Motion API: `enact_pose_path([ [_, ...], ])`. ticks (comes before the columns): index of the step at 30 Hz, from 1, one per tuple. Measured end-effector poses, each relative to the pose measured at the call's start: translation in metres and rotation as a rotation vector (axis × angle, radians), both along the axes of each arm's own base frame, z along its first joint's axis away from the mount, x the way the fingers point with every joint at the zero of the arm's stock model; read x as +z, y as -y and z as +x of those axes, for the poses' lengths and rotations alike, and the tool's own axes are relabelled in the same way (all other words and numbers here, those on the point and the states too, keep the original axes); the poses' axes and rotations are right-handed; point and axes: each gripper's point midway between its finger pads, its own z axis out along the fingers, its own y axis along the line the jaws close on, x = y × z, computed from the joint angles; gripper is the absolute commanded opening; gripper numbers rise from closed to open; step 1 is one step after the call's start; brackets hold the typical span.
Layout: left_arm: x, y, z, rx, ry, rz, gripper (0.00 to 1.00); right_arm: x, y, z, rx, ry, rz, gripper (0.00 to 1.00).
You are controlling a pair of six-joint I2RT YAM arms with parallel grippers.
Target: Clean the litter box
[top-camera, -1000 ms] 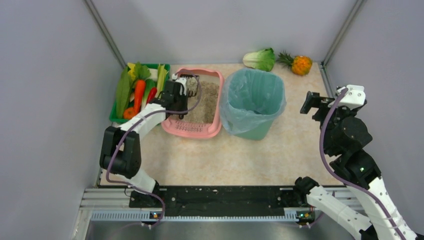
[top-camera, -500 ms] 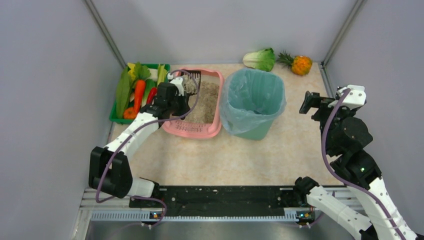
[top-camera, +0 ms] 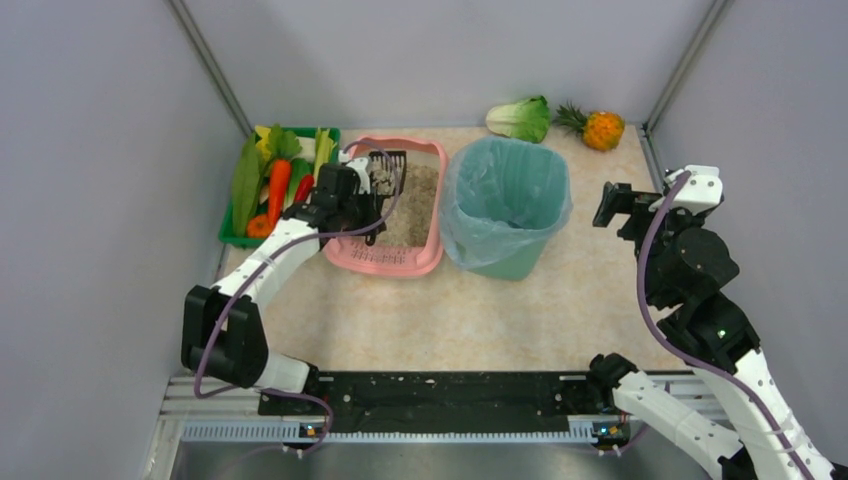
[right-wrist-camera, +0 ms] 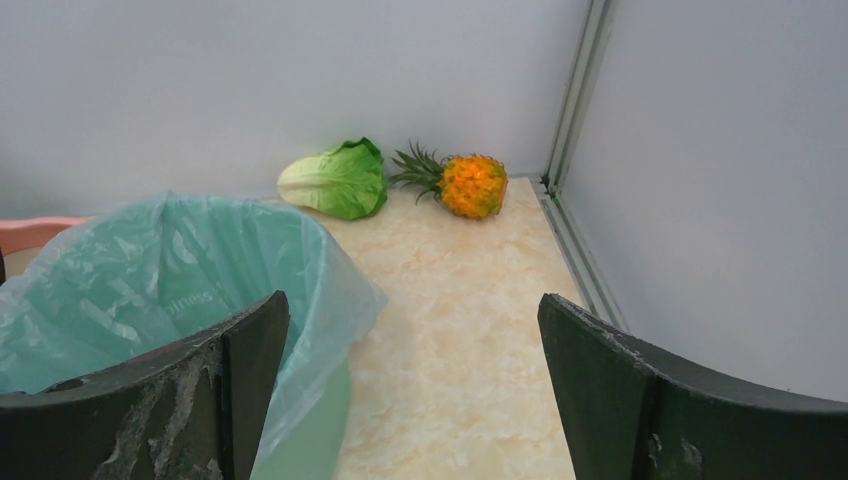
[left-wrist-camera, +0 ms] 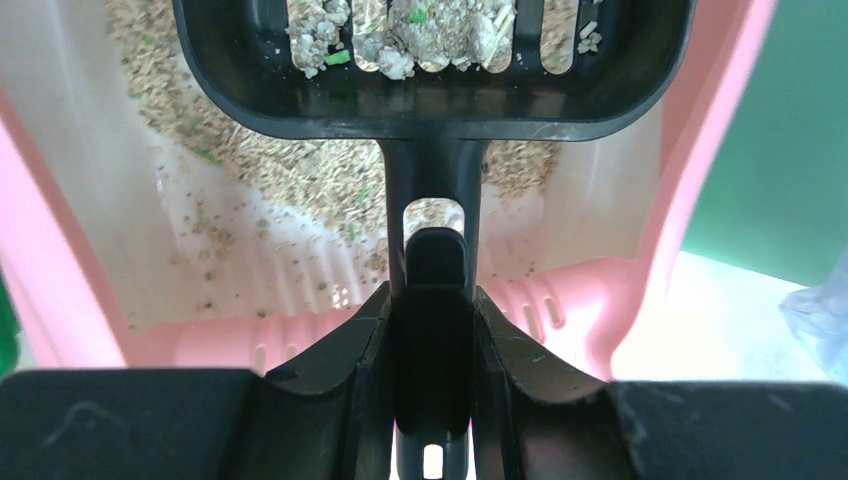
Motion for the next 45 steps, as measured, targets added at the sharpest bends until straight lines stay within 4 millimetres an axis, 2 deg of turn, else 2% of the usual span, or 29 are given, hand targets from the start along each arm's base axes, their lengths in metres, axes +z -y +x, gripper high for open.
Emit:
enact_pose_path([
  [2,-0.003,-0.006,-0.001,0.011,-0.022,0.035,0.00,0.000,0.000,0.000,0.001,0.000,0.000,0.95],
  [6,-0.009,-0.029,-0.001,0.065,-0.035,0.160,0.00,0.000,0.000,0.000,0.002,0.000,-0.001,0.95],
  [10,-0.009,-0.047,-0.002,0.102,-0.017,0.335,0.00,0.000,-0.001,0.000,0.003,0.000,-0.001,0.95],
  [15,-0.007,-0.033,-0.008,0.041,0.016,0.485,0.00,-0.002,-0.002,0.002,0.004,-0.007,-0.006,0.95],
  [20,-0.006,-0.045,-0.010,0.061,-0.004,0.570,0.00,-0.002,-0.003,0.003,0.004,-0.009,-0.007,0.95],
  [25,-0.009,-0.041,-0.007,0.068,-0.041,0.460,0.00,-0.002,-0.003,0.003,0.004,-0.009,-0.007,0.95],
  [33,-0.008,-0.002,-0.015,-0.003,-0.130,0.158,0.00,-0.002,-0.003,0.003,0.004,-0.008,-0.003,0.95],
  [42,-0.017,0.010,-0.024,-0.017,-0.274,-0.063,0.00,-0.002,-0.003,0.003,0.005,-0.008,-0.003,0.95],
  [45,-0.021,0.013,-0.021,-0.008,-0.259,-0.094,0.00,-0.002,-0.003,0.003,0.006,-0.009,-0.003,0.95],
])
